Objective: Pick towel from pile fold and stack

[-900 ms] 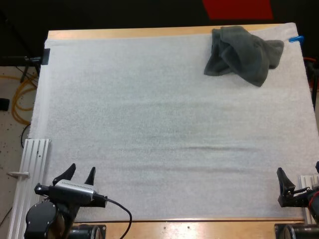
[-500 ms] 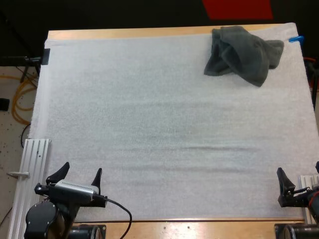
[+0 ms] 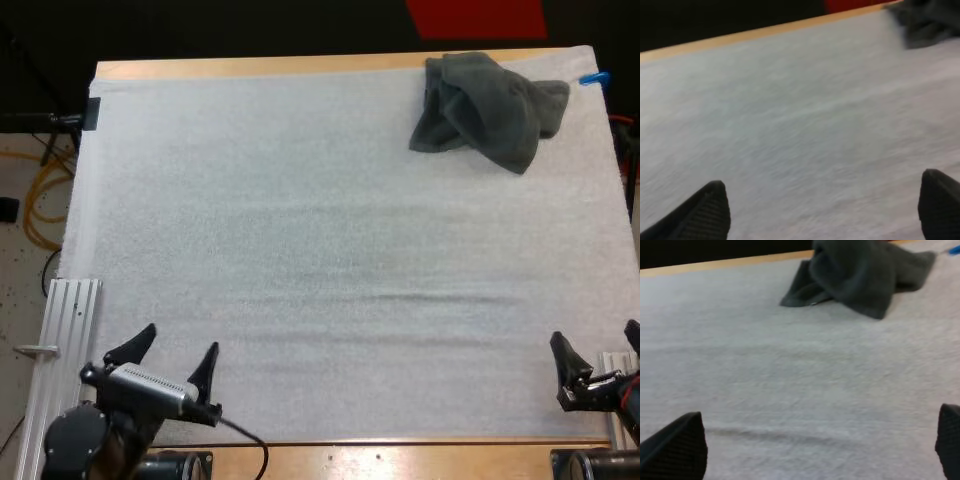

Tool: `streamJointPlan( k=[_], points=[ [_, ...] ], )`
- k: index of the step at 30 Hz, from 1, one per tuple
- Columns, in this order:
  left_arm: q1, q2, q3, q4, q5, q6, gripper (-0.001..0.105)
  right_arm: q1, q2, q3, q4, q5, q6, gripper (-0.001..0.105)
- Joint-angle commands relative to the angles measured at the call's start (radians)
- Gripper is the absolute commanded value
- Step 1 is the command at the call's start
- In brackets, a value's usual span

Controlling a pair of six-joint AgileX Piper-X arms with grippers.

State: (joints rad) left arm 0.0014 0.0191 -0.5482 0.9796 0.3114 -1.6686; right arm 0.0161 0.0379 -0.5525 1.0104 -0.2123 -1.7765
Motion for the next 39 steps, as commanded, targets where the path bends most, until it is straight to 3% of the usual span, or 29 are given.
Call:
streamJointPlan(
  k=[1, 3, 7, 12, 16, 23, 31, 39],
  points=[
    [0.002, 0.016, -0.027, -0.026, 0.056, -0.014, 0.074, 0.0, 0.014, -0.022, -0.012, -0.036, 0.009, 0.09],
    [0.002, 0.082, -0.087, -0.086, 0.157, -0.056, 0.074, 0.0, 0.062, -0.074, -0.012, -0.075, 0.009, 0.09],
    [-0.032, 0.185, -0.192, -0.177, 0.246, -0.111, 0.074, 0.0, 0.15, -0.176, -0.012, -0.084, 0.0, 0.09],
    [-0.176, 0.343, -0.342, -0.192, 0.254, -0.104, 0.074, 0.0, 0.288, -0.341, -0.012, -0.158, -0.005, 0.09],
    [-0.257, 0.445, -0.407, -0.192, 0.254, -0.105, 0.074, 0.0, 0.396, -0.446, -0.008, -0.174, -0.007, 0.09],
    [-0.281, 0.567, -0.427, -0.192, 0.25, -0.107, 0.074, 0.0, 0.626, -0.518, -0.066, -0.109, -0.01, 0.09],
    [-0.281, 0.601, -0.427, -0.192, 0.124, -0.105, 0.074, 0.0, 1.066, -0.609, -0.257, -0.032, -0.004, 0.09],
    [-0.281, 0.63, -0.427, -0.188, 0.109, -0.105, 0.074, 0.0, 1.546, -0.84, -0.344, 0.06, 0.031, 0.09]
  ],
)
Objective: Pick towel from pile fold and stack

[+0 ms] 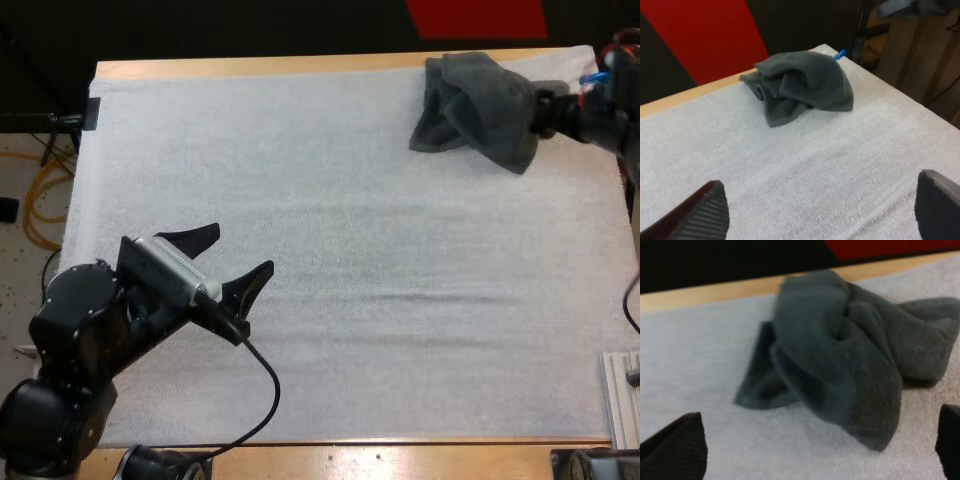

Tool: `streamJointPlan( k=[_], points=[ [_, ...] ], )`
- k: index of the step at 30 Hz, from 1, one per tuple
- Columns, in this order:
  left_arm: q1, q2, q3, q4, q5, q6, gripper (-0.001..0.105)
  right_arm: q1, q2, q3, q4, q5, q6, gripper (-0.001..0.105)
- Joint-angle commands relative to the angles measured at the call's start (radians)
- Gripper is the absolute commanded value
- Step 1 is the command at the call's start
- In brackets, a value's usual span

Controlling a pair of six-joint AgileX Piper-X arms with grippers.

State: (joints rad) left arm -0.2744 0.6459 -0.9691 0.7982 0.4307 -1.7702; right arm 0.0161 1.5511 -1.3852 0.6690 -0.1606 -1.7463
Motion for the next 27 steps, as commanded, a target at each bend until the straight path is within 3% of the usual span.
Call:
streamJointPlan(
  k=[1, 10, 14, 16, 18, 20, 27],
  points=[
    [-0.005, 0.006, -0.006, -0.004, -0.01, -0.003, 0.074, 0.0, 0.071, -0.023, -0.001, 0.012, 0.0, 0.09],
    [-0.005, 0.057, -0.006, 0.011, -0.01, -0.003, 0.074, 0.0, 0.405, -0.153, -0.02, 0.027, 0.1, 0.086],
    [-0.005, 0.064, -0.006, 0.01, -0.01, -0.003, 0.074, 0.0, 0.473, -0.161, -0.059, 0.051, 0.161, 0.066],
    [-0.005, 0.064, -0.006, 0.01, -0.01, -0.003, 0.074, 0.0, 0.491, -0.161, -0.07, 0.074, 0.183, 0.047],
    [-0.005, 0.064, -0.006, 0.01, -0.01, -0.003, 0.074, 0.0, 0.493, -0.161, -0.075, 0.076, 0.2, 0.018],
    [-0.005, 0.064, -0.006, 0.01, -0.01, -0.003, 0.074, 0.0, 0.484, -0.161, -0.08, 0.066, 0.202, 0.002],
    [-0.005, 0.064, -0.006, 0.01, -0.01, -0.003, 0.074, 0.014, 0.31, -0.174, -0.08, 0.044, 0.125, 0.0]
  ],
)
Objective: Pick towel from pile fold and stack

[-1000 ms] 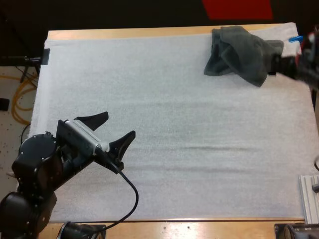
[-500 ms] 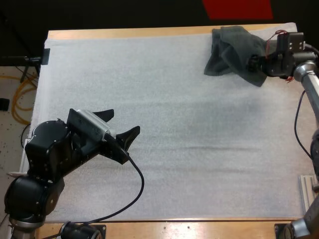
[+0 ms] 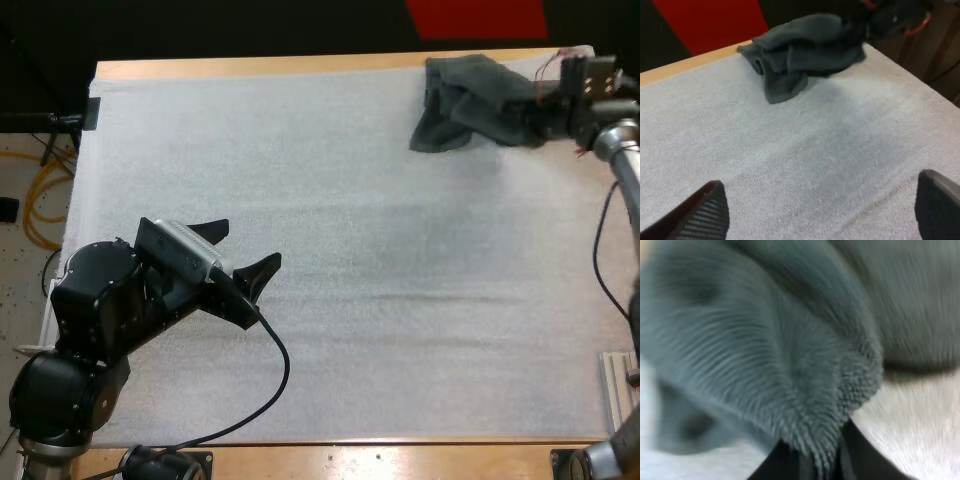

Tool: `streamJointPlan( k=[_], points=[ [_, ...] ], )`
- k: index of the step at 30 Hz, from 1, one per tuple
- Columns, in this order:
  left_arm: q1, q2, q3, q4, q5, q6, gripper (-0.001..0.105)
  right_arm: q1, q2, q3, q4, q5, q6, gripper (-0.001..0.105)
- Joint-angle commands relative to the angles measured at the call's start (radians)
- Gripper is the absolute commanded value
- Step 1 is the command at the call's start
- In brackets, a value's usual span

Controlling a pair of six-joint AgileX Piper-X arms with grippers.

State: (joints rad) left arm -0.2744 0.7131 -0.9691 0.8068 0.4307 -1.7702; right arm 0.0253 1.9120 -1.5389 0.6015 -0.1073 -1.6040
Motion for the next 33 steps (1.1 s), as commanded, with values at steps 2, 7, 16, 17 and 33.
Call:
streamJointPlan(
  k=[2, 7, 16, 17, 33],
  points=[
    [-0.005, -0.003, -0.006, 0.001, -0.01, -0.003, 0.074, 0.015, -0.125, -0.021, -0.009, -0.01, -0.065, 0.0],
    [-0.005, -0.005, -0.006, 0.001, -0.01, 0.002, 0.074, 0.057, -0.355, -0.021, 0.015, -0.01, -0.196, 0.0],
    [-0.005, -0.1, -0.006, 0.104, -0.015, 0.01, 0.074, 0.11, -0.649, -0.021, 0.263, -0.01, -0.203, 0.0],
    [-0.005, -0.116, -0.006, 0.134, -0.019, 0.019, 0.074, 0.12, -0.672, -0.021, 0.323, -0.017, -0.192, 0.0],
    [-0.005, -0.197, -0.006, 0.281, -0.037, 0.025, 0.074, 0.514, -0.676, 0.191, 0.724, -0.392, -0.232, 0.0]
  ],
)
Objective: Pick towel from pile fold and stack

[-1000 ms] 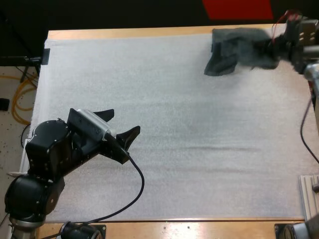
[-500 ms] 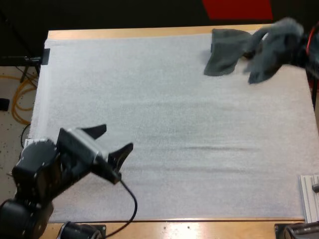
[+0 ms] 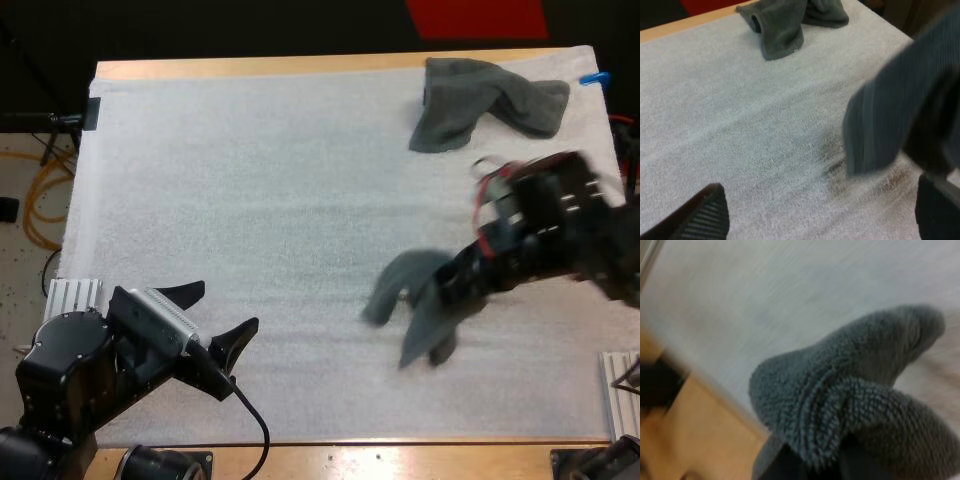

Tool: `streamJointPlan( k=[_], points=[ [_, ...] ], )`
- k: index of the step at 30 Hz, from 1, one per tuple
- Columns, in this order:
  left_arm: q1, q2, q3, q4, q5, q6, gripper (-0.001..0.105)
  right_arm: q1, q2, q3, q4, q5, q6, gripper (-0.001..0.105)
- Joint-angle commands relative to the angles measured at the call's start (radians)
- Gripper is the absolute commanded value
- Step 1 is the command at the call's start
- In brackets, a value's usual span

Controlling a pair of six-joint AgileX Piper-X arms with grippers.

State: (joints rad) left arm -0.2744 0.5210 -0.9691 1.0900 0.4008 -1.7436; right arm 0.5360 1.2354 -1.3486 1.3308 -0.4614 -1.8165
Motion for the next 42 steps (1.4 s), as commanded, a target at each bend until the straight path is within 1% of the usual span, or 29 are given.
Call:
streamJointPlan(
  k=[1, 2, 4, 5, 7, 8, 9, 10, 12, 13, 14, 15, 17, 18, 20, 24, 26, 28, 29, 32, 34, 36, 38, 39, 42],
  points=[
    [-0.005, -0.005, -0.006, -0.002, -0.007, -0.002, 0.074, 0.014, 0.012, 0.009, -0.018, -0.048, -0.03, 0.0],
    [-0.005, -0.005, -0.006, -0.002, -0.007, -0.002, 0.074, 0.031, 0.034, 0.021, -0.052, -0.047, -0.042, 0.0],
    [-0.005, -0.005, -0.006, -0.002, -0.007, -0.002, 0.074, 0.049, 0.074, 0.028, -0.127, -0.001, -0.041, 0.0],
    [-0.005, -0.005, -0.006, -0.002, -0.007, -0.002, 0.074, 0.052, 0.1, 0.028, -0.181, 0.048, -0.039, 0.0],
    [-0.005, -0.005, -0.006, -0.002, -0.007, -0.002, 0.074, 0.052, 0.135, 0.028, -0.277, 0.125, -0.042, 0.006],
    [-0.005, -0.005, -0.006, -0.002, -0.007, -0.002, 0.074, 0.052, 0.149, 0.028, -0.326, 0.163, -0.041, 0.013],
    [-0.005, -0.005, -0.006, -0.002, -0.007, -0.002, 0.074, 0.051, 0.161, 0.028, -0.383, 0.207, -0.041, 0.026],
    [-0.005, -0.005, -0.006, -0.002, -0.007, -0.002, 0.074, 0.05, 0.166, 0.028, -0.414, 0.224, -0.041, 0.035],
    [-0.005, -0.005, -0.006, -0.002, -0.007, -0.002, 0.074, 0.05, 0.178, 0.028, -0.506, 0.308, -0.043, 0.073],
    [-0.005, -0.005, -0.006, -0.002, -0.007, -0.002, 0.074, 0.05, 0.178, 0.028, -0.522, 0.344, -0.044, 0.082],
    [-0.005, -0.005, -0.006, -0.002, -0.007, -0.002, 0.074, 0.05, 0.178, 0.026, -0.548, 0.409, -0.044, 0.092],
    [-0.005, -0.005, -0.006, -0.002, -0.007, -0.002, 0.074, 0.05, 0.178, 0.023, -0.556, 0.457, -0.044, 0.097],
    [-0.005, -0.005, -0.006, -0.002, -0.007, -0.002, 0.074, 0.05, 0.175, 0.014, -0.538, 0.507, -0.044, 0.097],
    [-0.005, -0.005, -0.006, -0.002, -0.007, -0.002, 0.074, 0.05, 0.171, 0.009, -0.51, 0.512, -0.044, 0.095],
    [-0.005, -0.005, -0.006, -0.002, -0.007, -0.002, 0.074, 0.05, 0.164, 0.008, -0.466, 0.509, -0.044, 0.092],
    [-0.005, -0.005, -0.006, -0.002, -0.007, 0.028, 0.074, 0.05, 0.159, 0.016, -0.312, 0.503, -0.044, 0.081],
    [-0.005, -0.005, -0.006, -0.002, -0.007, 0.037, 0.074, 0.05, 0.159, 0.035, -0.272, 0.503, -0.044, 0.078],
    [-0.005, -0.005, -0.006, -0.002, -0.007, 0.042, 0.074, 0.045, 0.159, 0.068, -0.277, 0.503, -0.044, 0.078],
    [-0.005, -0.005, -0.006, -0.002, -0.007, 0.042, 0.074, 0.037, 0.161, 0.095, -0.302, 0.503, -0.042, 0.078],
    [-0.005, -0.005, -0.006, -0.002, -0.007, 0.042, 0.074, 0.007, 0.161, 0.17, -0.407, 0.499, 0.015, 0.078],
    [-0.005, -0.005, -0.006, 0.0, -0.007, 0.042, 0.074, -0.026, 0.165, 0.214, -0.459, 0.471, 0.057, 0.078],
    [-0.005, -0.005, -0.003, 0.005, -0.007, 0.042, 0.074, -0.07, 0.19, 0.245, -0.478, 0.393, 0.1, 0.078],
    [-0.005, -0.005, 0.001, 0.005, -0.007, 0.042, 0.074, -0.1, 0.216, 0.261, -0.485, 0.336, 0.115, 0.078],
    [-0.005, -0.005, 0.005, 0.005, -0.007, 0.042, 0.074, -0.114, 0.239, 0.268, -0.492, 0.318, 0.115, 0.078],
    [-0.005, -0.005, 0.019, 0.005, -0.007, 0.042, 0.074, -0.121, 0.298, 0.273, -0.517, 0.317, 0.115, 0.078]
  ],
)
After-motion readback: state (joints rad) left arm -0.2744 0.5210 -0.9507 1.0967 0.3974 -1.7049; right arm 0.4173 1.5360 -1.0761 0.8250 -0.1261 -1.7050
